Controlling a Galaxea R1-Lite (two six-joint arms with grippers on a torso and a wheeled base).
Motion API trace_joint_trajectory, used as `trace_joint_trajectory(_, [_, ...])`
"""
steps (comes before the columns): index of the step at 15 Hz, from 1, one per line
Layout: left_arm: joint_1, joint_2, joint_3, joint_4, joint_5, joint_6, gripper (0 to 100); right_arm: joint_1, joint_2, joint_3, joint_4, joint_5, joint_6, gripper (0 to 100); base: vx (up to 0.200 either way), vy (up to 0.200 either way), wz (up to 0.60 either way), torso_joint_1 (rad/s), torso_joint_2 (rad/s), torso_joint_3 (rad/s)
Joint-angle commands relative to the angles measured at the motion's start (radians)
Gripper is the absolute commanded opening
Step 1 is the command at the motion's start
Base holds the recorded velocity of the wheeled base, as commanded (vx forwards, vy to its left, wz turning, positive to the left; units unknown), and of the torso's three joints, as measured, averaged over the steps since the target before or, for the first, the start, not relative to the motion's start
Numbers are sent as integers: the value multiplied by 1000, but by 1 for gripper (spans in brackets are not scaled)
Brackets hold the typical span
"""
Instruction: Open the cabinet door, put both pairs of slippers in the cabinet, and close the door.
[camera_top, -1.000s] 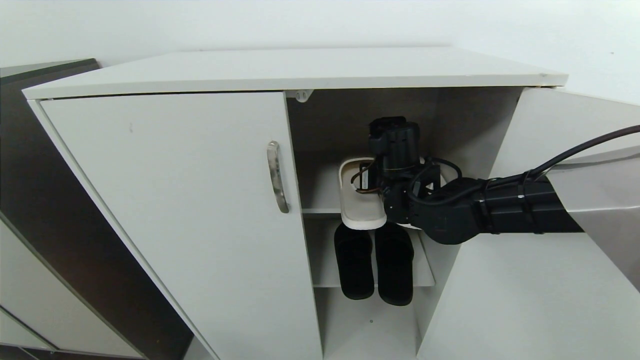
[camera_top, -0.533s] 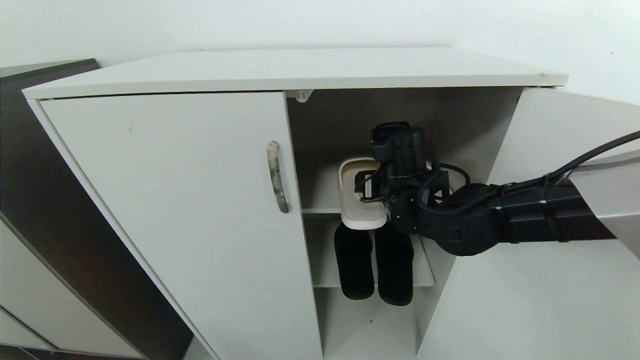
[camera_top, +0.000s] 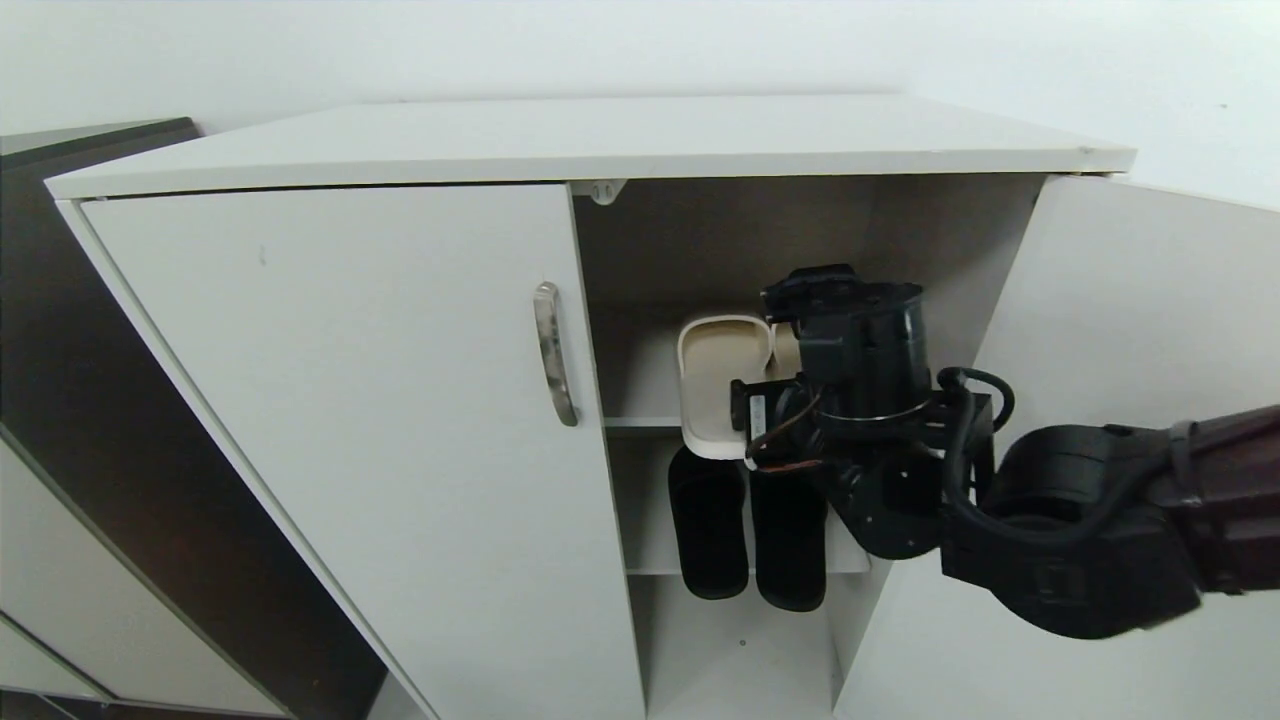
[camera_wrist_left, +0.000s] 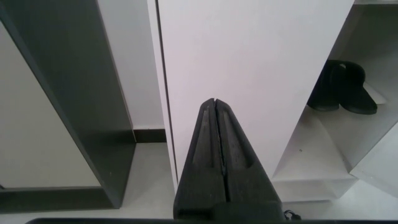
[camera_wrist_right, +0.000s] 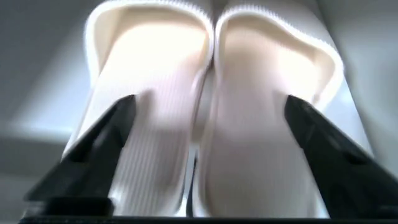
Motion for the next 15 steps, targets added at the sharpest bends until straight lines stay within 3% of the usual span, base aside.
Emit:
trace_joint_trajectory(1, [0,0,0,0,-2,-1,0,41,-105,90,-30,9,-4,0,0,0,0,0,0,0])
trace_joint_trajectory(15, [0,0,0,0,1,-4,0,37,-33,113,-42,20,-4,0,0,0,0,0,0,0])
